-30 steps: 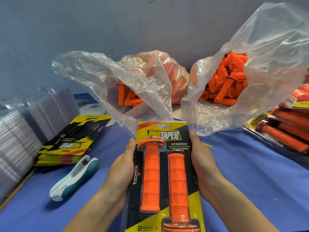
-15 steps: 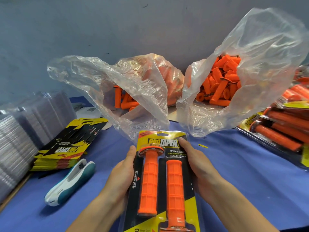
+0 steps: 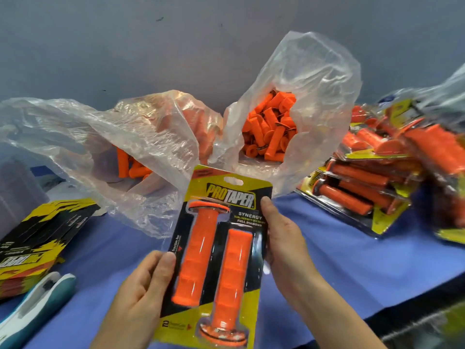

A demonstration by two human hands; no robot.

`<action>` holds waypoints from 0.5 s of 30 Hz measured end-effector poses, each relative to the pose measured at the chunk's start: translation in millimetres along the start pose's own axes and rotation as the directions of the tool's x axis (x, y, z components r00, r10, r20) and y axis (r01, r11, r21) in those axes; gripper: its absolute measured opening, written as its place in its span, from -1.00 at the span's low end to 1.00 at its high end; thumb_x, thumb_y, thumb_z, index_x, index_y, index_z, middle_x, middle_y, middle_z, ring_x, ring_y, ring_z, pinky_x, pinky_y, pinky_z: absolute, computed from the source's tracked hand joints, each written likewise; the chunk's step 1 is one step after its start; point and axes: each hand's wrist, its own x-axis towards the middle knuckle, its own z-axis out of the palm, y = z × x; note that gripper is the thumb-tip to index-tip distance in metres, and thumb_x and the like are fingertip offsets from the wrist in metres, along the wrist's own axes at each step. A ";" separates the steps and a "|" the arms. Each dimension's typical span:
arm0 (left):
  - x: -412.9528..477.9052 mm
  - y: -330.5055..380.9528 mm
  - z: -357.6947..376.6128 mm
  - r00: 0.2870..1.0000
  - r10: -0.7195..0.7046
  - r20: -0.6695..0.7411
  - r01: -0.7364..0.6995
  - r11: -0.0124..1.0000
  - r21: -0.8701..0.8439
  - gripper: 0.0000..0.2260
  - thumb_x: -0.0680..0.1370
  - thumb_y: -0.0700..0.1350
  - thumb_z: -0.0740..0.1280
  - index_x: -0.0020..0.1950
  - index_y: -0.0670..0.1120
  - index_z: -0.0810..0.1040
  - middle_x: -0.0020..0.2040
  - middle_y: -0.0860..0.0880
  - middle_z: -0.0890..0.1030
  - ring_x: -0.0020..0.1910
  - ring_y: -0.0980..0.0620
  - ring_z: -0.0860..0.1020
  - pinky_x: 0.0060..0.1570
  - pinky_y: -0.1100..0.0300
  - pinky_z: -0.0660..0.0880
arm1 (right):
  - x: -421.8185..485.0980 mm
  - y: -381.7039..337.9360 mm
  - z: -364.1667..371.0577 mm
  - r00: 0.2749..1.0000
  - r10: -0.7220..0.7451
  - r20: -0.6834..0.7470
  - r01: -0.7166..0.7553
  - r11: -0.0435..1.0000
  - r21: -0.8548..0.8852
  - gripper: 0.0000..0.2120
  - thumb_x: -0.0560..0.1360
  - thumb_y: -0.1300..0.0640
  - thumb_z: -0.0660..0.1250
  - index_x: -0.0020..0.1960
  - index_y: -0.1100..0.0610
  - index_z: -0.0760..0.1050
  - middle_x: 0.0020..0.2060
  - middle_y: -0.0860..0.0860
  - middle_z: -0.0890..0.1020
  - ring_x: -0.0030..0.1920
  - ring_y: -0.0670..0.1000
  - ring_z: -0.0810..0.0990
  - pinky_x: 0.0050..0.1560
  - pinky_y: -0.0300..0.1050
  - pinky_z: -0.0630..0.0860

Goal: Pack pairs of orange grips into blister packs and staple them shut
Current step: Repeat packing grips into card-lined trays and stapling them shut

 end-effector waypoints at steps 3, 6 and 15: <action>-6.4 14.0 34.1 0.999 -0.041 0.029 0.044 0.996 -0.082 -0.73 0.39 0.23 0.27 -0.18 0.12 0.69 -0.29 -0.01 0.71 -0.36 0.13 0.64 -0.30 0.33 0.52 | -4.1 -19.1 -21.1 0.994 -0.071 -0.082 0.077 0.995 0.069 -0.62 0.48 -0.20 0.30 0.07 0.05 0.69 0.00 0.13 0.72 0.03 0.15 0.71 0.09 0.10 0.63; -9.4 21.4 72.6 0.991 -0.003 0.135 0.017 0.994 -0.105 -0.71 0.40 0.26 0.45 -0.20 0.05 0.60 -0.34 -0.03 0.62 -0.40 0.10 0.51 -0.37 0.30 0.41 | -0.2 -42.9 -52.1 0.972 -0.092 -0.217 0.127 0.980 0.156 -0.61 0.52 -0.14 0.31 0.07 0.15 0.69 -0.06 0.15 0.73 -0.07 0.13 0.73 -0.16 -0.05 0.67; 38.4 115.4 178.7 0.846 0.347 0.405 -0.301 0.938 -0.175 -0.70 0.60 0.16 0.24 -0.12 -0.05 0.54 -0.39 -0.15 0.63 -0.52 -0.13 0.58 -0.52 0.15 0.51 | -0.4 -102.2 -154.8 0.853 -0.300 -0.426 0.462 0.815 0.350 -0.57 0.63 -0.19 0.10 0.01 0.06 0.63 -0.21 -0.07 0.72 -0.21 -0.12 0.71 -0.31 -0.28 0.58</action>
